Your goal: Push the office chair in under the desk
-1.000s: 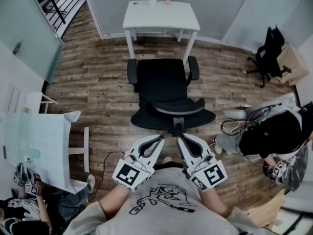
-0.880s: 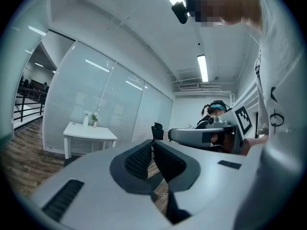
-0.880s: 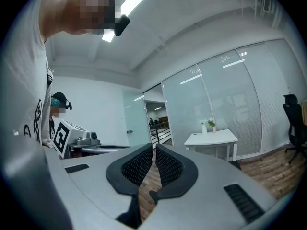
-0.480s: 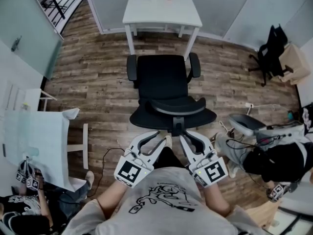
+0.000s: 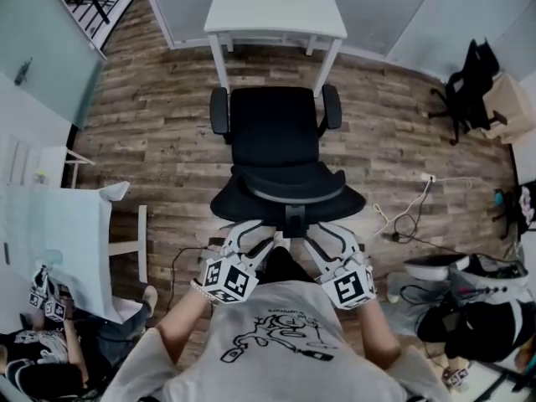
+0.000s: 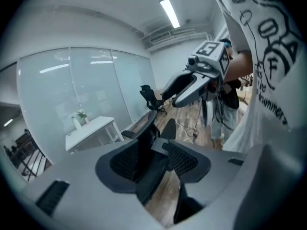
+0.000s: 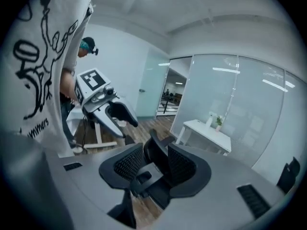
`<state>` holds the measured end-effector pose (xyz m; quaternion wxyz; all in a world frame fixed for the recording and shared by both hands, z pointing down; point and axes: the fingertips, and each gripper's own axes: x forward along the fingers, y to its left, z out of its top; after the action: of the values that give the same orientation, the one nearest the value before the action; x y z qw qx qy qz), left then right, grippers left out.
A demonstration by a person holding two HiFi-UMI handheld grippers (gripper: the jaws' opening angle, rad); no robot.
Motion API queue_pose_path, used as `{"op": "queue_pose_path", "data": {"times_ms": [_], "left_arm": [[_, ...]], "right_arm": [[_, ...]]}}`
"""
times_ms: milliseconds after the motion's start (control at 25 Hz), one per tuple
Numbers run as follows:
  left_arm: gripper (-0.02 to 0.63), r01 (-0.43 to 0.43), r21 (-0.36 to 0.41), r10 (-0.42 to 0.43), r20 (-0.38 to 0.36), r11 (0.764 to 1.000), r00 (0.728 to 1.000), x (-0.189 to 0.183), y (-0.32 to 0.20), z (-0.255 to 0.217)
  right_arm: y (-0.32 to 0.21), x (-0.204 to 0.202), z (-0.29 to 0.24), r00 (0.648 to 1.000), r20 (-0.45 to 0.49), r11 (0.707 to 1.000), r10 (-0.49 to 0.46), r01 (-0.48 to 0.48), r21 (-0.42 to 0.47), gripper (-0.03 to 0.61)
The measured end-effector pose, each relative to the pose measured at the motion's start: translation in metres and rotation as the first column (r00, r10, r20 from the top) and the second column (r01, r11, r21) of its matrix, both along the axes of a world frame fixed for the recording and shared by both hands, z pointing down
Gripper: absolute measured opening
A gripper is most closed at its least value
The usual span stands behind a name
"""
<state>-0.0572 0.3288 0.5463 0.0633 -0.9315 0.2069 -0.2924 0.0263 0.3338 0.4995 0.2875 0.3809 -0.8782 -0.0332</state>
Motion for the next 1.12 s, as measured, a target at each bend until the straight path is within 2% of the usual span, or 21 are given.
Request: {"op": "queue_pose_path", "data": {"times_ms": [160,280,400,640,760,840,960,1040,1120], "left_arm": [[0.216,-0.037,0.006,0.035,0.205,0.999,0.978,-0.004,-0.004,0.057],[0.225,-0.054,0.004,0.051,0.301,0.999,0.952,-0.008,-0.008,0.086],[0.227,-0.088,0.031,0.07,0.381,0.996,0.922,-0.009,-0.012,0.106],[0.235,-0.158,0.066,0.105,0.498,0.985,0.861,-0.013,-0.017,0.142],[0.239,-0.204,0.084,0.12,0.572,0.975,0.811,-0.021,-0.018,0.163],[0.244,-0.218,0.102,0.111,0.614,0.971,0.782,-0.025,-0.022,0.173],[0.245,-0.224,0.11,0.102,0.641,0.968,0.76,-0.026,-0.027,0.182],[0.245,-0.25,0.131,0.098,0.675,0.96,0.731,-0.027,-0.033,0.188],[0.244,-0.271,0.157,0.09,0.692,0.95,0.717,-0.027,-0.038,0.196]], "right_arm": [[0.001,0.011,0.049,0.986,-0.143,0.996,-0.081,0.075,-0.046,0.208],[-0.003,0.019,0.08,0.964,-0.227,0.99,-0.136,0.122,-0.078,0.224],[-0.006,0.029,0.109,0.927,-0.326,0.981,-0.186,0.16,-0.105,0.225],[-0.005,0.045,0.165,0.83,-0.484,0.96,-0.277,0.218,-0.176,0.251],[-0.004,0.057,0.189,0.785,-0.544,0.954,-0.296,0.213,-0.211,0.265],[-0.005,0.065,0.203,0.763,-0.574,0.954,-0.296,0.2,-0.225,0.272],[-0.01,0.077,0.217,0.737,-0.611,0.955,-0.291,0.182,-0.236,0.272],[-0.013,0.083,0.224,0.726,-0.625,0.956,-0.286,0.171,-0.239,0.272],[-0.017,0.086,0.23,0.722,-0.634,0.958,-0.278,0.164,-0.234,0.27]]}}
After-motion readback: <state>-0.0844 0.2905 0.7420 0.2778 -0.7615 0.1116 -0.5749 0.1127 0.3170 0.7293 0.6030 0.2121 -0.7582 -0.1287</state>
